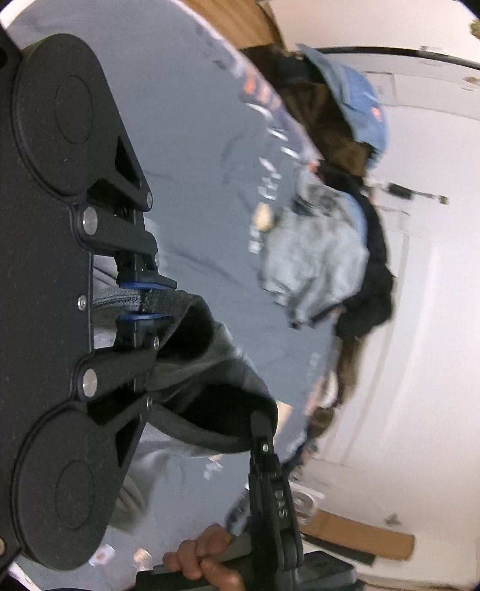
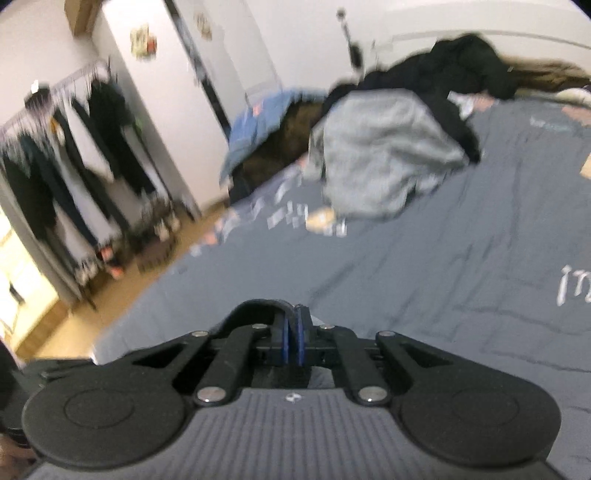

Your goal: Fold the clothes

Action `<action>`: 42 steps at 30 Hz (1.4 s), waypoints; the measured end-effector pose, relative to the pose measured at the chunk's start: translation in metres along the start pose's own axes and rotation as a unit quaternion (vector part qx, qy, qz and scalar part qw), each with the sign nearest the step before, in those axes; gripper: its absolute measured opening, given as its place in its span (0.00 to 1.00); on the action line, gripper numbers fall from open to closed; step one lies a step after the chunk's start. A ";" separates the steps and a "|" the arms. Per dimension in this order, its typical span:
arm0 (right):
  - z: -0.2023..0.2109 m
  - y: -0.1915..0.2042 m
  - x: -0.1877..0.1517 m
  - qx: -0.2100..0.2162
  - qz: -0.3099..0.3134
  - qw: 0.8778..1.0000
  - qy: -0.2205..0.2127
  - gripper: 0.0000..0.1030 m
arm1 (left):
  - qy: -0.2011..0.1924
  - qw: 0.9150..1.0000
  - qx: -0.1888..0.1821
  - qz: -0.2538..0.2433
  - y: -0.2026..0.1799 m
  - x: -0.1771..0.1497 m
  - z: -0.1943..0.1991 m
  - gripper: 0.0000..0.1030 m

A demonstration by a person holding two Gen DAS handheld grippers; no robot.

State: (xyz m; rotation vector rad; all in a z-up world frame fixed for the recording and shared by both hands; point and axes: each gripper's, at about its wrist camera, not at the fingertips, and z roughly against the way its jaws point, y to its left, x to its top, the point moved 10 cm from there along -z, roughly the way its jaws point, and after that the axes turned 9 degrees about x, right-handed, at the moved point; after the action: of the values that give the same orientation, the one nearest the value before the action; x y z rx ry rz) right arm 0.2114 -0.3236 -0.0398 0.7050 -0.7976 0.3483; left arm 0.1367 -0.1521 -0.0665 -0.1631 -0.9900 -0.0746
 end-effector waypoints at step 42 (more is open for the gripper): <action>0.175 0.098 0.000 -0.016 0.093 0.992 -0.079 0.59 | -0.164 0.965 0.028 -0.201 -0.134 0.198 0.205 0.00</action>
State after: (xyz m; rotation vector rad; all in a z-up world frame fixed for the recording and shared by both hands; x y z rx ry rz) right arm 0.0661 -0.3736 0.0890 0.6354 -1.0207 0.4517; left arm 0.0572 -0.2471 0.2233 0.0838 -1.3447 -0.4019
